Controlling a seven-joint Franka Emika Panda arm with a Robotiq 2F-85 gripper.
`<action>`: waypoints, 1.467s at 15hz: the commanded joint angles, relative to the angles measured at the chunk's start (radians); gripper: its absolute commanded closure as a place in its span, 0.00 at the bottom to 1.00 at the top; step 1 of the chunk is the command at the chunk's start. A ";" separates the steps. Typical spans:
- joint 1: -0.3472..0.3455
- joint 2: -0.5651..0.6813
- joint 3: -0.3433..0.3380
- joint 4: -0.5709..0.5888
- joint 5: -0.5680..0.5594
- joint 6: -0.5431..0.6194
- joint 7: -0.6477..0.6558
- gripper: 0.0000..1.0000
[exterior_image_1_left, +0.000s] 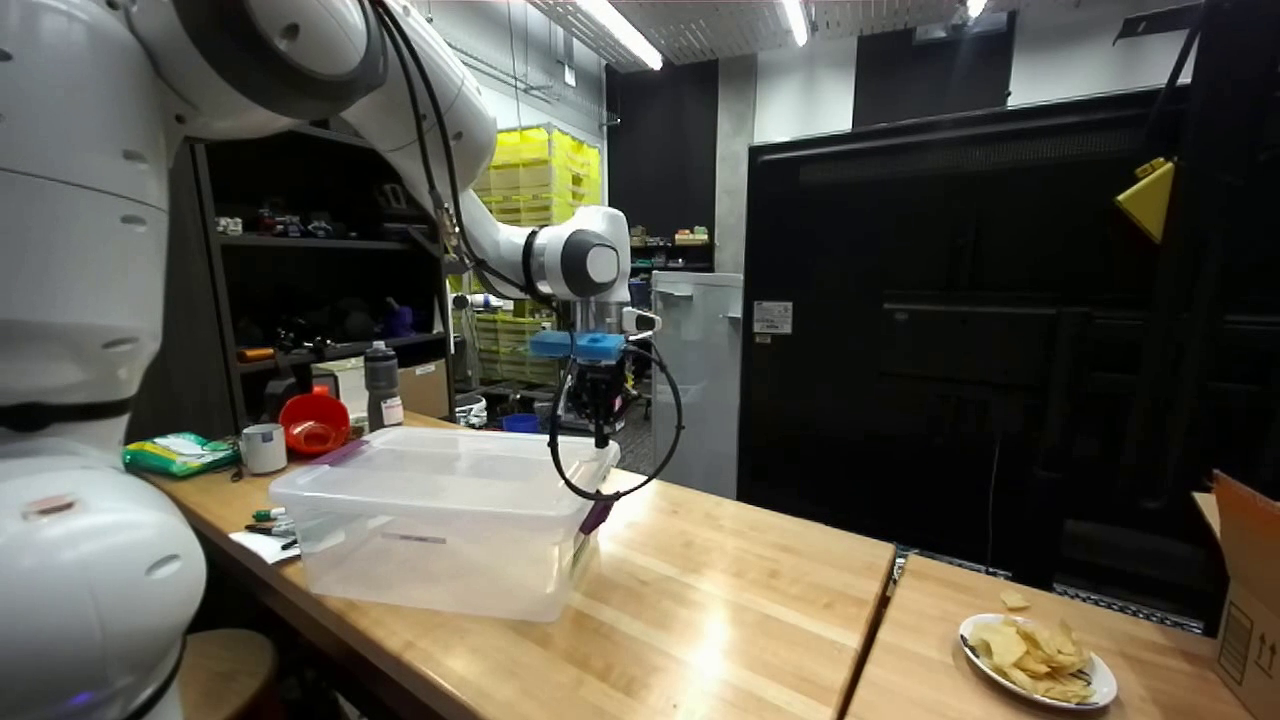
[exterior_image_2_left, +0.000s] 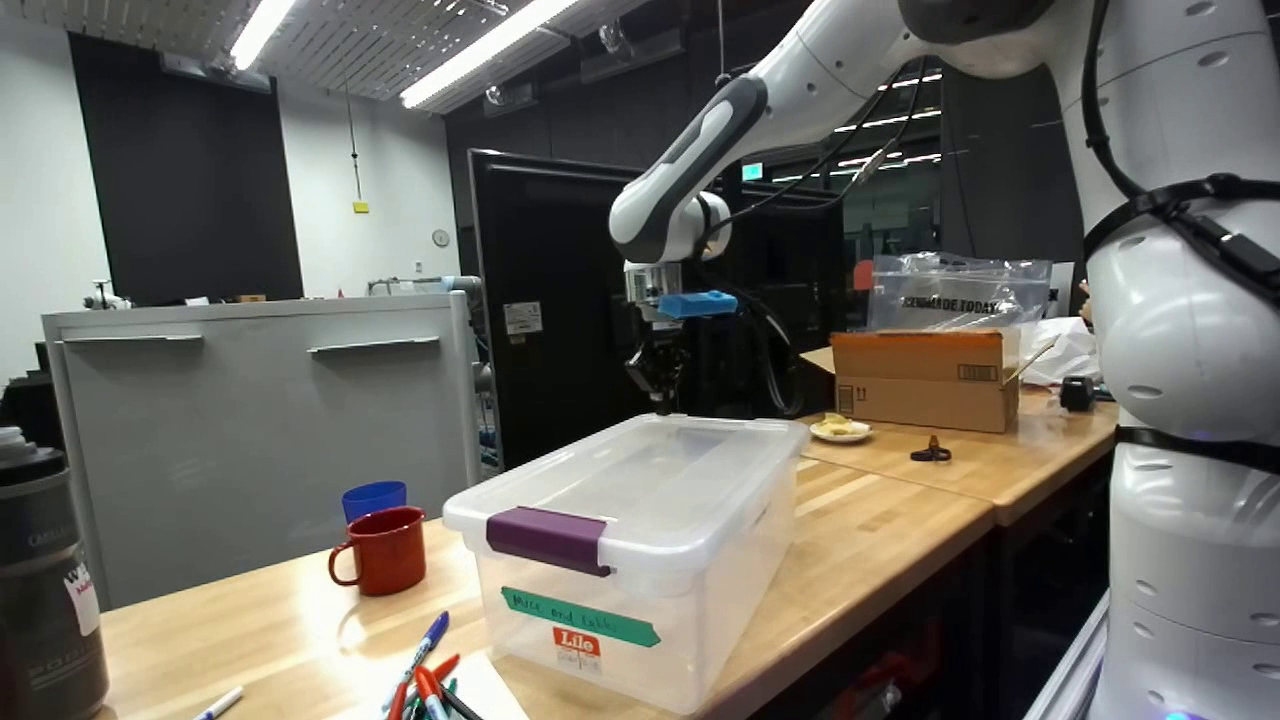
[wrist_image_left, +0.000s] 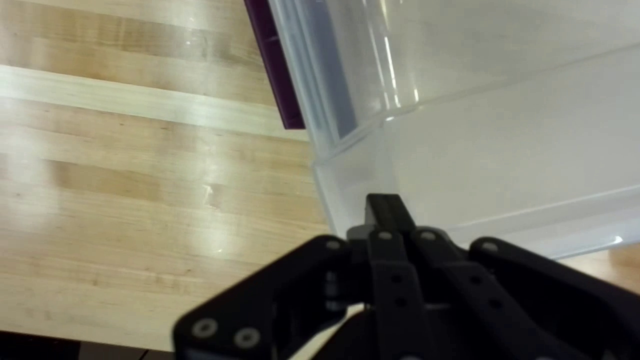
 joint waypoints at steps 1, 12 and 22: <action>-0.006 0.020 -0.011 0.058 -0.027 -0.035 0.035 1.00; -0.008 -0.072 -0.015 0.005 -0.034 -0.021 0.022 1.00; 0.002 -0.178 0.002 -0.143 -0.080 -0.017 0.000 1.00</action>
